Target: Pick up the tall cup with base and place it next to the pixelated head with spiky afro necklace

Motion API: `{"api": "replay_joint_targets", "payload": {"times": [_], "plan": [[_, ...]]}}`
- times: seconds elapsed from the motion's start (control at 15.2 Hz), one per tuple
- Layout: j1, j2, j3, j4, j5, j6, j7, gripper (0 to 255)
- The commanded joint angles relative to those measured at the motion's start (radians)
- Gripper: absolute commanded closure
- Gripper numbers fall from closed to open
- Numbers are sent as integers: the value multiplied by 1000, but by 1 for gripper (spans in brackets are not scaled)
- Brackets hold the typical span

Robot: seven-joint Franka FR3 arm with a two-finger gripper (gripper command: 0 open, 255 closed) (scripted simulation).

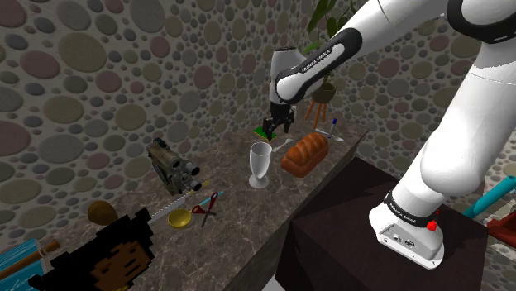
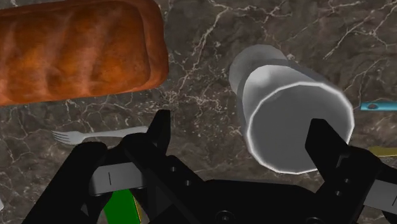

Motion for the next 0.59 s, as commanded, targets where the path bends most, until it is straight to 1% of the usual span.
{"api": "replay_joint_targets", "payload": {"times": [0.0, 0.2, 0.53], "plan": [[5, 82, 4, 39, -2, 40, 12, 0], [14, 186, 6, 107, -5, 72, 27, 0], [16, 239, 5, 100, -8, 132, 29, 0]]}}
